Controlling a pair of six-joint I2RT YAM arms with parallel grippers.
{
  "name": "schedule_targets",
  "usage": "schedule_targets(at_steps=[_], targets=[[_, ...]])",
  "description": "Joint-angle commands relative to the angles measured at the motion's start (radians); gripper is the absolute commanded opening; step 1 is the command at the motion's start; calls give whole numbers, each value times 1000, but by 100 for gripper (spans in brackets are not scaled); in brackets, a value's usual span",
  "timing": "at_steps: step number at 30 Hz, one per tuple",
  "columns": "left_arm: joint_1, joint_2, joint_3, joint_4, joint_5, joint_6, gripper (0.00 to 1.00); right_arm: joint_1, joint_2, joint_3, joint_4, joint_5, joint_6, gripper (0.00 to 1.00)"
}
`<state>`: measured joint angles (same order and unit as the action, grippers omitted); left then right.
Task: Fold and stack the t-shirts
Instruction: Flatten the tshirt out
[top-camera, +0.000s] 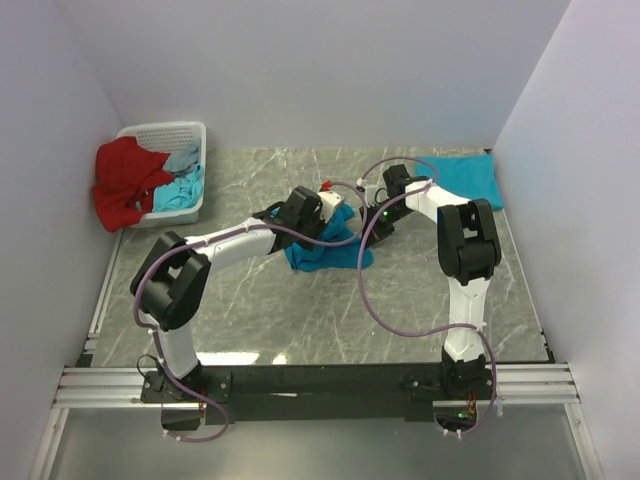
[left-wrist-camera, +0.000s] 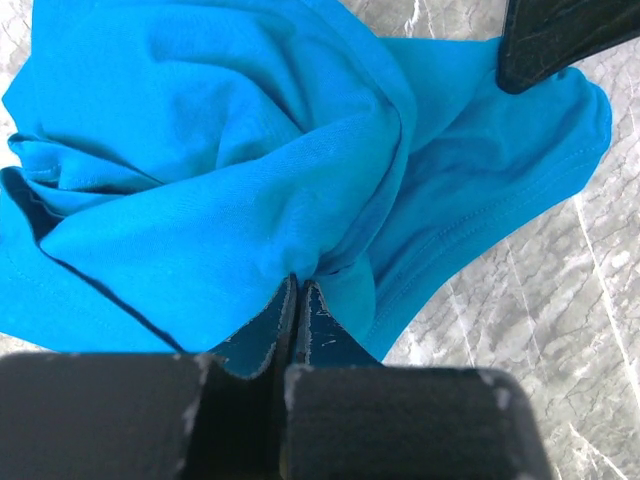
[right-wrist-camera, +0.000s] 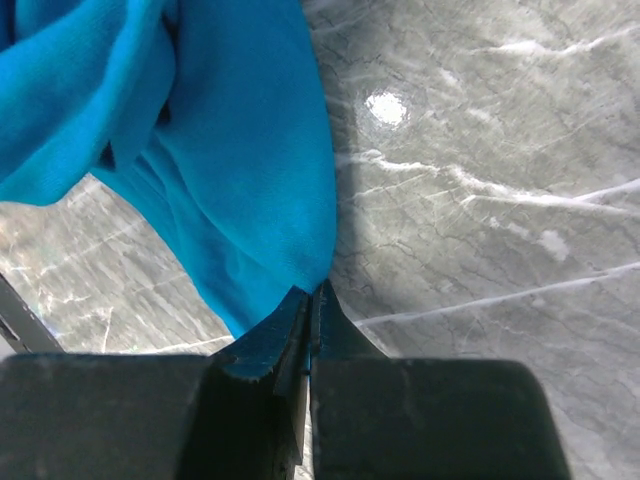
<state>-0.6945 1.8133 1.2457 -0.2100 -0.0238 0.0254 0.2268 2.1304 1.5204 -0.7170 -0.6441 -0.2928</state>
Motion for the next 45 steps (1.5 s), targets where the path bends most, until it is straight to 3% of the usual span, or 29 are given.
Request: schedule_targets(at_steps=[1,4,7,13,15,19,22,23,24,25,26,27,28,29,31,32,35,37,42,45], targets=[[-5,-48,31,-12,8,10,0,-1,-69,32,18,15,-11,0],[6,-118,14,-17,-16,22,0,-1,-141,41,19,38,-19,0],[58,-213,18,-15,-31,10,0,-1,-185,151,-45,87,-43,0],[237,-380,171,-12,106,-74,0,-4,-95,812,-298,247,-101,0],[260,-460,208,3,123,-78,0,-1,-222,773,-183,297,-112,0],[262,-655,143,50,137,-74,0,-32,-502,556,-52,166,-153,0],[263,-846,-36,44,191,-119,0,-35,-781,121,14,89,-299,0],[263,-946,-148,34,217,-136,2,-35,-908,28,-5,68,-430,0],[263,-995,-205,2,251,-156,10,-34,-970,-59,-81,46,-500,0],[262,-1046,-262,-9,347,-200,39,-34,-1083,-230,-125,25,-566,0],[262,-1093,-364,-20,390,-221,51,-32,-1136,-314,-168,29,-674,0],[262,-1185,-405,-52,428,-246,62,-32,-1189,-397,-212,43,-707,25],[262,-1228,-435,-67,450,-307,79,-33,-1289,-543,-211,66,-715,48],[262,-1308,-484,-81,465,-340,88,-34,-1334,-607,-200,120,-714,63],[262,-1385,-520,-83,489,-421,99,-37,-1411,-736,-181,162,-701,69],[262,-1417,-549,-72,499,-450,99,-38,-1458,-765,-167,173,-675,71],[262,-1494,-581,-38,498,-510,99,-40,-1434,-816,-99,172,-602,76],[262,-1468,-580,-57,420,-509,100,-40,-1318,-797,-41,133,-568,76],[263,-1183,-537,-68,381,-510,99,-29,-953,-613,-25,-35,-459,67],[263,-975,-496,-84,351,-472,94,-18,-747,-456,-35,-69,-408,63]])
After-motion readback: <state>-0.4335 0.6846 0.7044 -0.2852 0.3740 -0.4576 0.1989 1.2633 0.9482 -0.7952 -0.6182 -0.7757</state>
